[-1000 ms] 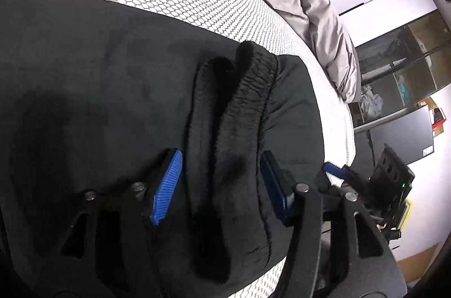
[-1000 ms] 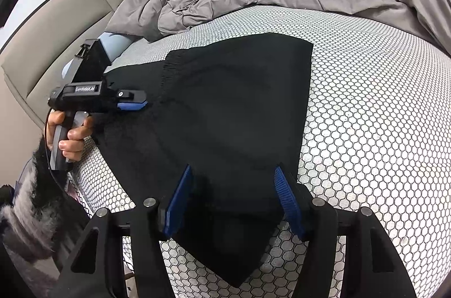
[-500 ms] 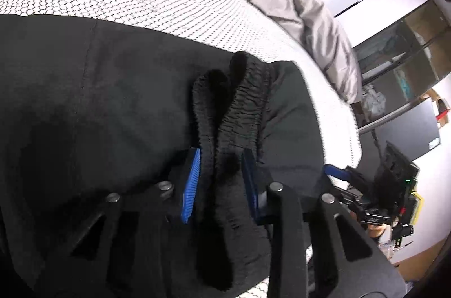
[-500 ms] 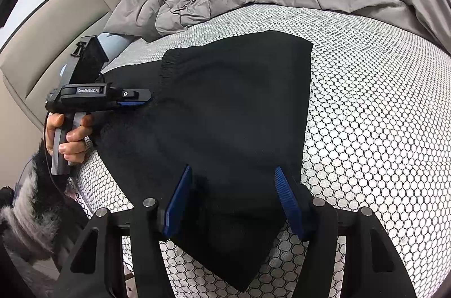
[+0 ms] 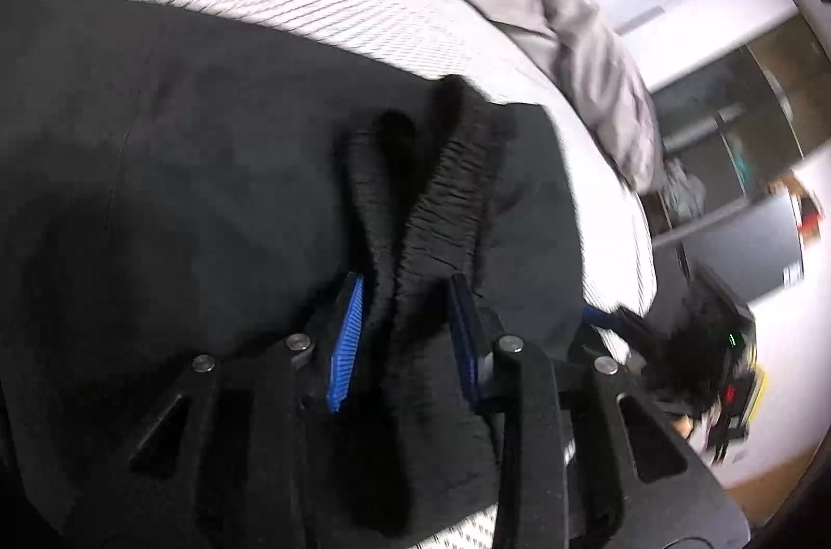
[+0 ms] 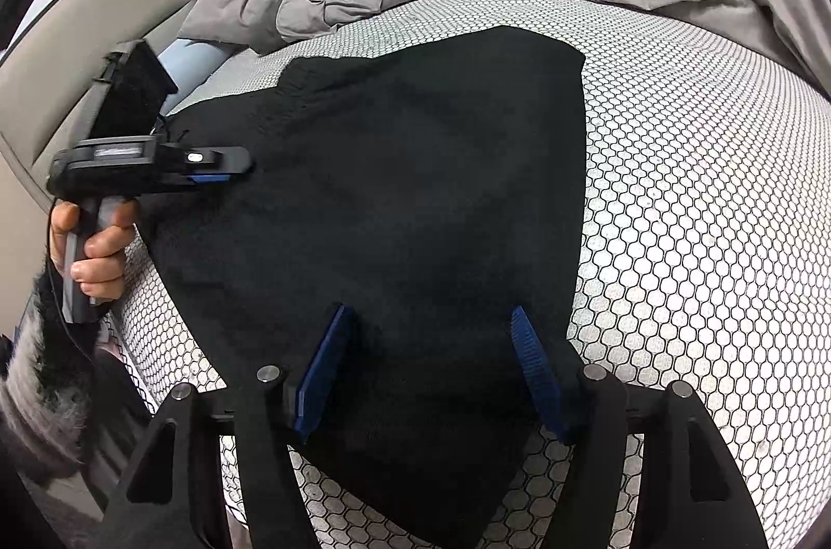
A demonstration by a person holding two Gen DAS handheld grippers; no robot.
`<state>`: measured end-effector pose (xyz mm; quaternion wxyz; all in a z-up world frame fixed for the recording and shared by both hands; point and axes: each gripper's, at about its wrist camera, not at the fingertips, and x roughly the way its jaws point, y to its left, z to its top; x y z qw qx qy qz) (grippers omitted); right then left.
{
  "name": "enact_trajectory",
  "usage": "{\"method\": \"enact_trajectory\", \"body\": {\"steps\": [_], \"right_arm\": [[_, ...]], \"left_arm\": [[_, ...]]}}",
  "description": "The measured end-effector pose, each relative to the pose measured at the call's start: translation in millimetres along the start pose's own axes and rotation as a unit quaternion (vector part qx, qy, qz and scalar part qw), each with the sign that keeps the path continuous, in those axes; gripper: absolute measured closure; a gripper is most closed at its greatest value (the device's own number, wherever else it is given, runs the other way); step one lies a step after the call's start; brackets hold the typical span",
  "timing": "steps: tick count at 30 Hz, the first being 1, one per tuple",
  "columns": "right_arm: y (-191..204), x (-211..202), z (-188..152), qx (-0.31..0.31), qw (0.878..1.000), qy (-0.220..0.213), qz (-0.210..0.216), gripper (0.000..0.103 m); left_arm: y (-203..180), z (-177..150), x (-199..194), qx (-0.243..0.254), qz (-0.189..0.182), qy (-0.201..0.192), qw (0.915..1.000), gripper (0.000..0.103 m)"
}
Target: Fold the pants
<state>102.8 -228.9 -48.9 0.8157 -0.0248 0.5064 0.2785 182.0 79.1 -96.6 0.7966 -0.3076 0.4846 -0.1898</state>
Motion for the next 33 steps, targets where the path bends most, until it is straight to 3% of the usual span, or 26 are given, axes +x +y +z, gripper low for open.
{"method": "enact_trajectory", "body": {"steps": [4, 12, 15, 18, 22, 26, 29, 33], "right_arm": [[-0.5, -0.5, 1.0, -0.003, 1.0, -0.002, -0.002, 0.037], [-3.7, -14.7, 7.0, 0.005, 0.999, -0.029, 0.017, 0.036], [0.7, -16.1, 9.4, 0.003, 0.999, -0.034, 0.026, 0.036], [6.2, -12.5, 11.2, -0.001, 0.999, -0.031, 0.027, 0.035], [9.0, -4.6, 12.0, -0.008, 0.999, -0.02, 0.026, 0.034], [7.0, -3.9, 12.5, -0.003, 0.999, -0.02, 0.028, 0.034], [7.6, -3.1, 12.9, -0.002, 0.999, -0.019, 0.027, 0.033], [10.9, -1.7, 13.3, -0.01, 0.999, -0.017, 0.03, 0.033]], "left_arm": [[-11.0, -2.3, -6.1, 0.024, 0.006, -0.034, 0.9991, 0.092], [-22.0, -2.2, -63.9, 0.052, -0.012, -0.11, 0.9925, 0.098], [-7.7, 5.6, -95.9, 0.037, -0.001, -0.149, 0.9882, 0.103], [23.6, 12.4, -128.9, 0.004, 0.044, -0.188, 0.9813, 0.103], [57.1, 12.2, -118.4, -0.041, 0.042, -0.134, 0.9893, 0.103], [46.9, 4.4, -84.2, -0.003, 0.015, -0.079, 0.9967, 0.103], [35.0, 5.4, -57.3, 0.011, -0.014, -0.043, 0.9989, 0.082], [35.7, 8.8, -38.1, 0.008, -0.015, -0.038, 0.9991, 0.058]]}}
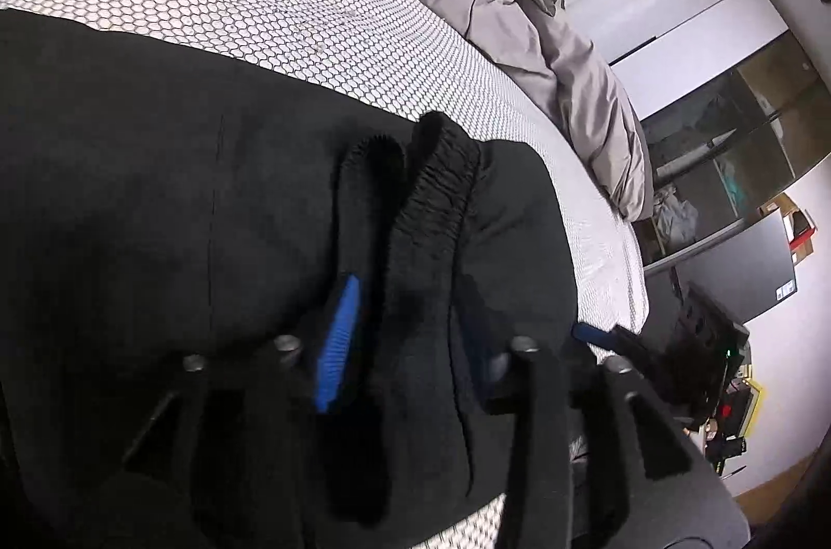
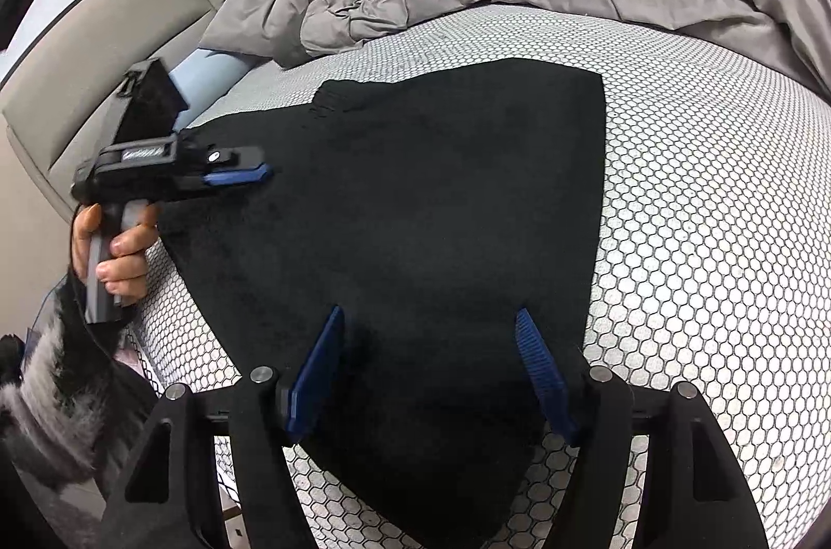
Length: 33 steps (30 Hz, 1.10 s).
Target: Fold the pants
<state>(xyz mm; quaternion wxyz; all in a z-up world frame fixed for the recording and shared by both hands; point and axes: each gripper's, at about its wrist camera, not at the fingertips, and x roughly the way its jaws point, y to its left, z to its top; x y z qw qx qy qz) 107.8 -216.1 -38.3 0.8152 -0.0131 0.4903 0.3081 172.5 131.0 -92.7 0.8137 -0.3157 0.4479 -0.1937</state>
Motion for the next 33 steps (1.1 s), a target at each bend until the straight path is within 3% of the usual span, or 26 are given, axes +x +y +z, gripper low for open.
{"method": "enact_trajectory", "body": {"steps": [4, 10, 15, 17, 19, 20, 27, 33], "right_arm": [[-1.5, -2.5, -3.2, -0.003, 1.0, 0.001, 0.005, 0.033], [-4.6, -8.6, -8.5, -0.002, 1.0, 0.0, 0.006, 0.033], [-5.0, -10.0, -11.4, 0.001, 1.0, 0.0, 0.004, 0.033], [-3.6, -8.9, -10.4, 0.002, 1.0, 0.002, 0.003, 0.033], [-3.1, -8.1, -10.1, 0.003, 1.0, 0.003, 0.003, 0.033], [-3.4, -7.8, -9.9, 0.003, 1.0, 0.003, 0.002, 0.033], [-4.3, -6.6, -7.4, 0.005, 1.0, 0.001, 0.004, 0.032], [2.0, -17.4, -1.5, -0.001, 0.999, -0.027, 0.019, 0.032]], "left_arm": [[12.6, 5.6, 12.5, -0.025, 0.008, 0.005, 0.9996, 0.057], [7.1, 6.6, 21.2, -0.013, 0.019, 0.009, 0.9997, 0.049], [-6.2, 5.4, 34.0, -0.002, -0.027, 0.026, 0.9993, 0.046], [-10.9, 4.8, 34.0, -0.002, -0.047, 0.023, 0.9986, 0.06], [-12.3, 4.0, 31.2, -0.005, -0.03, 0.011, 0.9995, 0.084], [-13.2, 3.6, 30.5, 0.0, -0.019, 0.005, 0.9998, 0.088], [-28.9, -0.1, 22.1, 0.014, 0.015, -0.031, 0.9993, 0.095], [-37.8, 12.2, -29.0, 0.021, 0.007, -0.102, 0.9945, 0.096]]}}
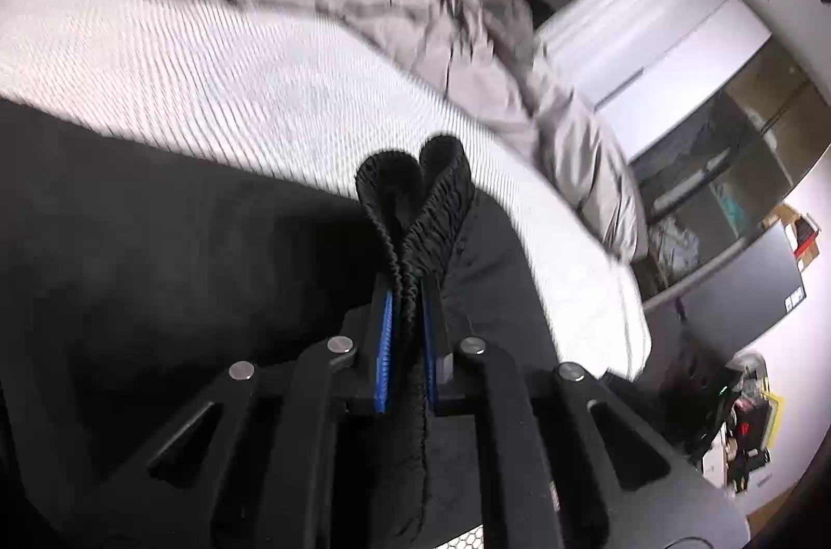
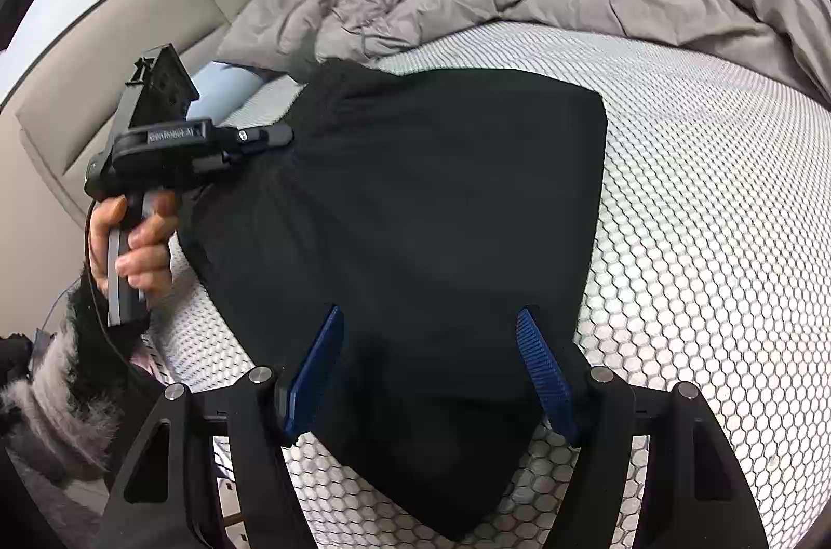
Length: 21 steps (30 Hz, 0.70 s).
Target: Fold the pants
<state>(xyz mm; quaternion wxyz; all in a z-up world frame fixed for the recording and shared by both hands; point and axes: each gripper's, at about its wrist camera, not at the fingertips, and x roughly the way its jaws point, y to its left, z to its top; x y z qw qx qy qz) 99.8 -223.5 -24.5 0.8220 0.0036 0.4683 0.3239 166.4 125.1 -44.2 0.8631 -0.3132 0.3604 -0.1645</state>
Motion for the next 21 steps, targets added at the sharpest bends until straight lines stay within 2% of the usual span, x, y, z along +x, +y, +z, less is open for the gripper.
{"method": "enact_trajectory", "body": {"steps": [3, 4, 7, 8, 11, 12, 14, 16, 17, 18, 19, 20, 21], "right_arm": [[2.3, 2.0, -0.2, -0.002, 1.0, 0.002, 0.003, 0.032], [2.0, 4.6, -0.5, -0.002, 1.0, 0.007, 0.001, 0.032], [-3.1, 13.2, -2.9, 0.007, 1.0, 0.027, -0.007, 0.032], [-5.2, 14.7, -2.9, 0.01, 0.999, 0.031, -0.007, 0.032], [-13.7, 11.6, -5.3, 0.036, 0.999, 0.035, 0.018, 0.032], [-16.7, 9.7, -6.0, 0.045, 0.998, 0.034, 0.027, 0.032], [-22.4, 6.3, -7.8, 0.061, 0.997, 0.03, 0.046, 0.032], [-29.3, 8.6, -9.7, 0.083, 0.994, 0.03, 0.065, 0.032], [-33.4, 12.9, -10.9, 0.099, 0.992, 0.034, 0.072, 0.032], [-34.9, 15.1, -12.3, 0.106, 0.991, 0.037, 0.071, 0.039], [-36.9, 18.1, -13.1, 0.113, 0.991, 0.039, 0.068, 0.053], [-38.7, 20.6, -14.3, 0.119, 0.99, 0.042, 0.069, 0.058], [-39.9, 22.1, -15.4, 0.126, 0.989, 0.042, 0.071, 0.07]], "left_arm": [[24.1, 11.4, -28.5, -0.022, 0.028, -0.03, 0.9989, 0.097], [36.4, 12.7, -29.7, -0.031, 0.051, -0.026, 0.9979, 0.096], [70.8, 5.4, -9.9, -0.074, 0.111, 0.042, 0.9902, 0.096], [77.9, 1.5, -7.0, -0.083, 0.125, 0.051, 0.9874, 0.096], [70.5, -1.6, -20.5, -0.066, 0.125, 0.03, 0.9895, 0.096], [63.2, -1.7, -27.1, -0.051, 0.128, 0.021, 0.9902, 0.093], [38.4, -1.6, -42.2, -0.012, 0.142, -0.012, 0.9898, 0.079], [8.7, -5.8, -54.8, 0.021, 0.13, -0.039, 0.9905, 0.052], [-4.0, -8.6, -53.6, 0.038, 0.118, -0.041, 0.9914, 0.046], [-13.8, -11.8, -54.4, 0.052, 0.107, -0.04, 0.9921, 0.042], [-28.3, -15.6, -50.4, 0.069, 0.093, -0.037, 0.9926, 0.041], [-41.6, -20.0, -42.1, 0.083, 0.083, -0.029, 0.9927, 0.04], [-53.3, -24.0, -31.0, 0.092, 0.076, -0.018, 0.9927, 0.039]]}}
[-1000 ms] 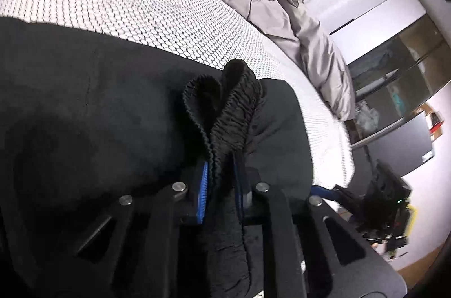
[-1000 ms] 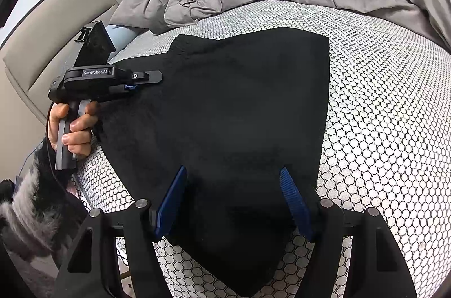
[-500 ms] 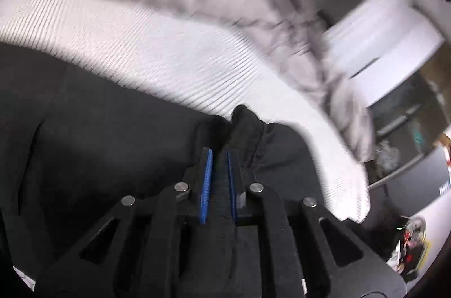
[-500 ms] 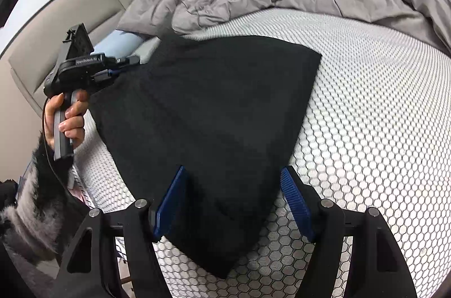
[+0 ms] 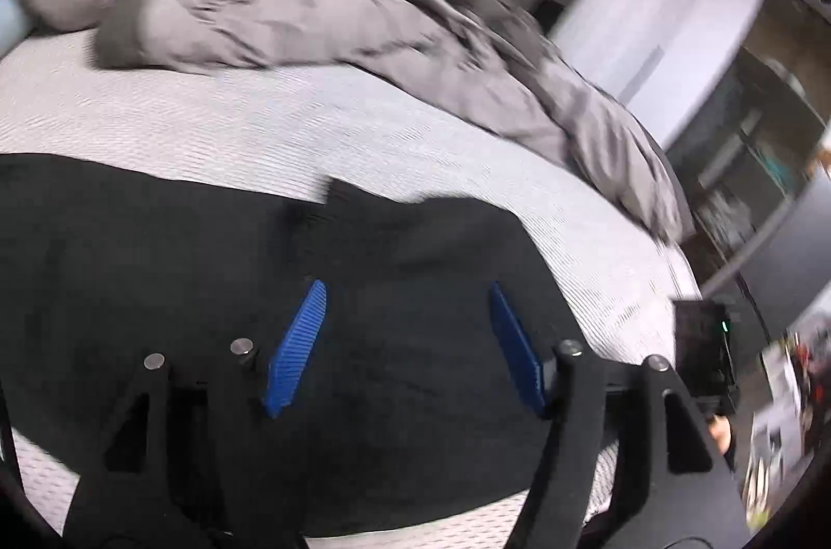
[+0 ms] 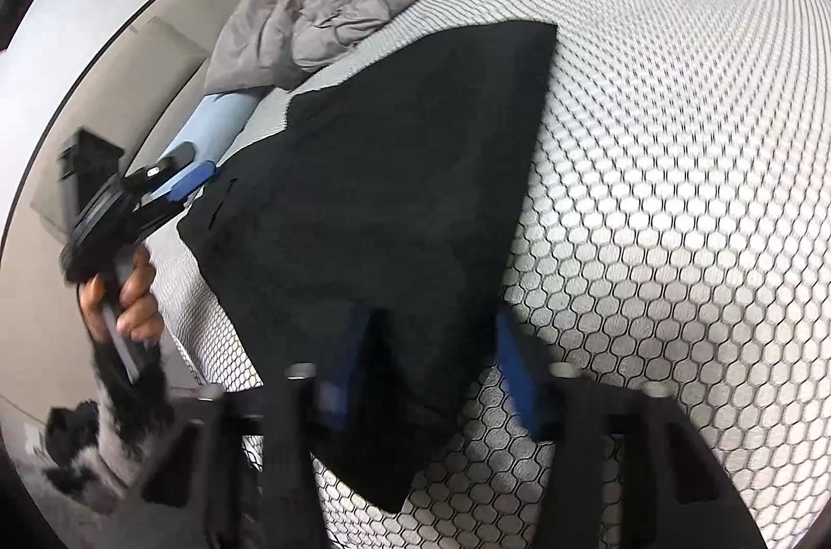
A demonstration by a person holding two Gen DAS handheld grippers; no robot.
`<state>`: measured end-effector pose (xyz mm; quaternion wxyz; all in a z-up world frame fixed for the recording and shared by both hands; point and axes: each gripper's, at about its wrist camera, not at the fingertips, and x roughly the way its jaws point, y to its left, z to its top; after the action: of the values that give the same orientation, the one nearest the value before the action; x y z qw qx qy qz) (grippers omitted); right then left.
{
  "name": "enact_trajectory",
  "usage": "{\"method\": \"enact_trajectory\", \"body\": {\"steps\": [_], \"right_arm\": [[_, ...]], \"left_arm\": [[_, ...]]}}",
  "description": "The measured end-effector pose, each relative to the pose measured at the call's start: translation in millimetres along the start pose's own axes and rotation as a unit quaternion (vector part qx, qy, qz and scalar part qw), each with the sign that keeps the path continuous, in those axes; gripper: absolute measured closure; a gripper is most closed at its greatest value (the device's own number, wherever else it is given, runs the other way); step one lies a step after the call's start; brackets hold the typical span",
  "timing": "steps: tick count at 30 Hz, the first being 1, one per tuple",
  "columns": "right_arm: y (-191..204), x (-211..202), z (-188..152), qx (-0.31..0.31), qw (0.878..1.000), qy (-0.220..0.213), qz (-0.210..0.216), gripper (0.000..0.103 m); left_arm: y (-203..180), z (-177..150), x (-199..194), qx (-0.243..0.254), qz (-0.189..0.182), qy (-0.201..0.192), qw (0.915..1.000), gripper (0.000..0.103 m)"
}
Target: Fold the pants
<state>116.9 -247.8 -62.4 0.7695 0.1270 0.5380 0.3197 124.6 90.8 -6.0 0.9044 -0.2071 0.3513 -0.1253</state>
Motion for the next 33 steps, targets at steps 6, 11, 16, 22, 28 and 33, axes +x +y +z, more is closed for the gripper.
{"method": "enact_trajectory", "body": {"steps": [6, 11, 16, 22, 28, 33], "right_arm": [[3.7, -4.6, -13.8, 0.016, 1.0, -0.006, 0.008, 0.081], [14.9, -10.3, -40.9, 0.003, 1.0, 0.009, -0.006, 0.081], [13.3, -30.0, -26.6, 0.017, 0.999, -0.039, -0.002, 0.067], [1.1, 11.9, 8.7, 0.053, 0.998, -0.006, -0.017, 0.067], [-0.8, 39.4, 47.4, 0.033, 0.999, -0.021, -0.033, 0.077], [0.8, 64.6, 96.0, 0.005, 0.998, -0.014, -0.056, 0.082]], "left_arm": [[-53.1, -26.2, 60.4, 0.023, -0.023, 0.072, 0.9969, 0.039], [-86.6, -46.0, 77.2, 0.039, -0.032, 0.091, 0.9946, 0.039], [-133.1, -86.4, 88.7, 0.133, -0.009, 0.098, 0.9863, 0.035], [-153.1, -125.8, 112.5, 0.198, 0.052, 0.11, 0.9726, 0.034], [-149.8, -128.8, 110.6, 0.189, 0.046, 0.116, 0.974, 0.033], [-144.6, -125.7, 108.2, 0.183, 0.036, 0.124, 0.9746, 0.033]]}}
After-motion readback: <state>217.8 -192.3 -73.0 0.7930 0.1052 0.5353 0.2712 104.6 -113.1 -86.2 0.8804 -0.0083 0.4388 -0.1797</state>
